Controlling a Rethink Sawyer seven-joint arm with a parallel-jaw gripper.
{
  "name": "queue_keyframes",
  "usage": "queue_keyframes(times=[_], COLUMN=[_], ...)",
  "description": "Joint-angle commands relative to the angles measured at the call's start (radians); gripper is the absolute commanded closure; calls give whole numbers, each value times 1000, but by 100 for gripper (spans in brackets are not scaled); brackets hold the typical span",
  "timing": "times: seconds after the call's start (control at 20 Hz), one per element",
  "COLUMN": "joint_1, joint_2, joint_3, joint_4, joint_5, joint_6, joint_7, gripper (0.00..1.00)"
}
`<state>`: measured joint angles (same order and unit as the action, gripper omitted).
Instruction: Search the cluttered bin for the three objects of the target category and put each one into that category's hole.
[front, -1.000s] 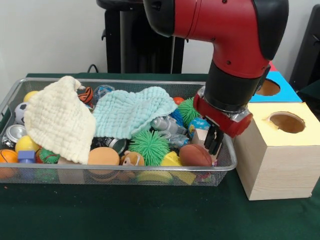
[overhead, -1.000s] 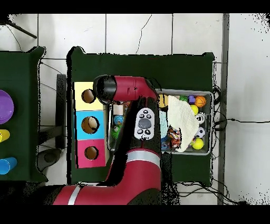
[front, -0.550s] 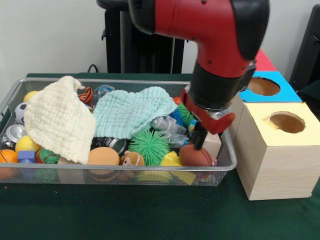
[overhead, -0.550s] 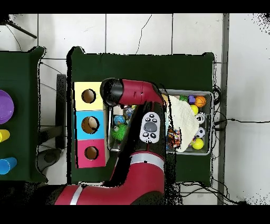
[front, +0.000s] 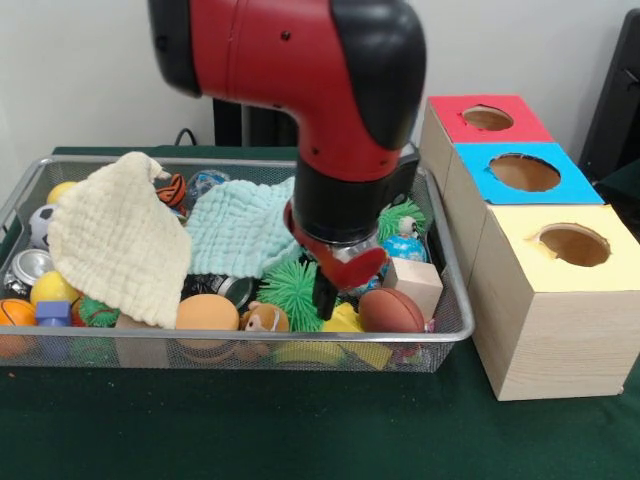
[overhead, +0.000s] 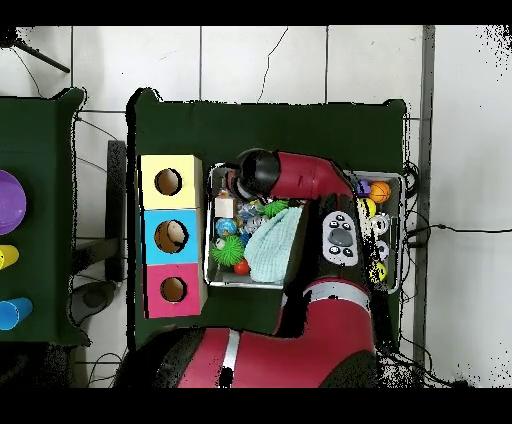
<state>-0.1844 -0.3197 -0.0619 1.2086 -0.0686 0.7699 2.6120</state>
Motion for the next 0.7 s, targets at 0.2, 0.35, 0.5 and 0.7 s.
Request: queue_keyframes(times=[0.2,0.35,0.5,0.7], joint_1=[-27,-37,-37,-42], joint_2=[30,14,-8,-40], joint_3=[210,243,260,281], joint_4=[-11,9,33,84], joint_5=[-114,-130,-141,-147], joint_6=[66,81,88,74], joint_7=[-323,-353,-343,-313], gripper=[100,100,100,100])
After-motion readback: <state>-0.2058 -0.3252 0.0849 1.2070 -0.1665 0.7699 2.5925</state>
